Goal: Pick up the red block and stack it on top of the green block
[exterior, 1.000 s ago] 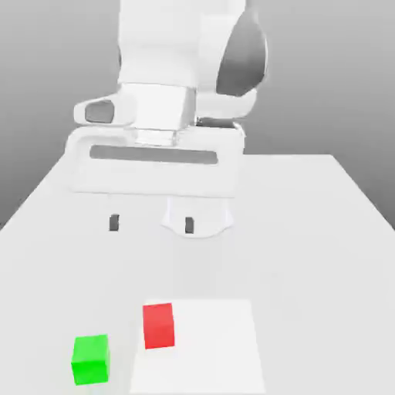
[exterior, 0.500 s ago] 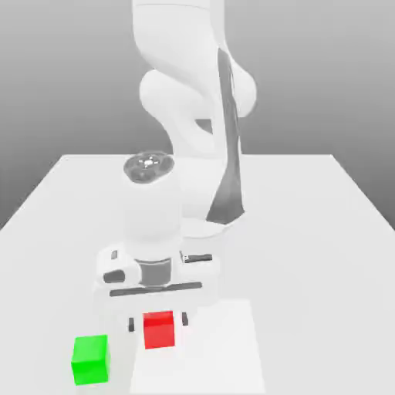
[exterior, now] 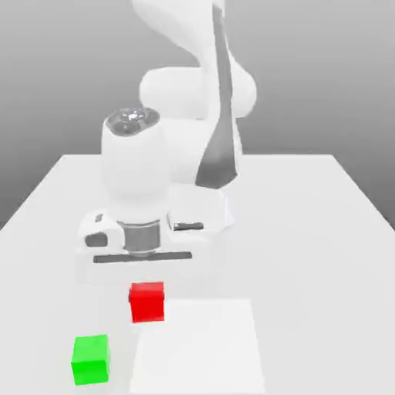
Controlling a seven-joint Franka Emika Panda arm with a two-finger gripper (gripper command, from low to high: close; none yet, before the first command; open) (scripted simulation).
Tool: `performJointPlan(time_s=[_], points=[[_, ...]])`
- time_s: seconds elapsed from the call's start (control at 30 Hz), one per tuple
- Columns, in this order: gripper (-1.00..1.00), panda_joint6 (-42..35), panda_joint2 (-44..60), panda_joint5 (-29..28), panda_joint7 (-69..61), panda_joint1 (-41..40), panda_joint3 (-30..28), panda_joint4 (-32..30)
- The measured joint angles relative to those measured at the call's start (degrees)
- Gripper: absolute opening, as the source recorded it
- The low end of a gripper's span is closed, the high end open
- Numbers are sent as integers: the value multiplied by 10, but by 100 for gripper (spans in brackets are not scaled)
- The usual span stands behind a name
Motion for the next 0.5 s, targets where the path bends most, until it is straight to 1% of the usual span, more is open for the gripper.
performJointPlan(time_s=[0.2,0.27,0.37,0.4,0.5], points=[[-100,-56,23,5,90,-28,-27,80],[-100,-39,51,14,95,-32,-27,91],[-100,12,110,33,85,-40,-16,97],[100,23,121,36,83,-42,-14,98],[100,23,121,36,83,-42,-14,98]])
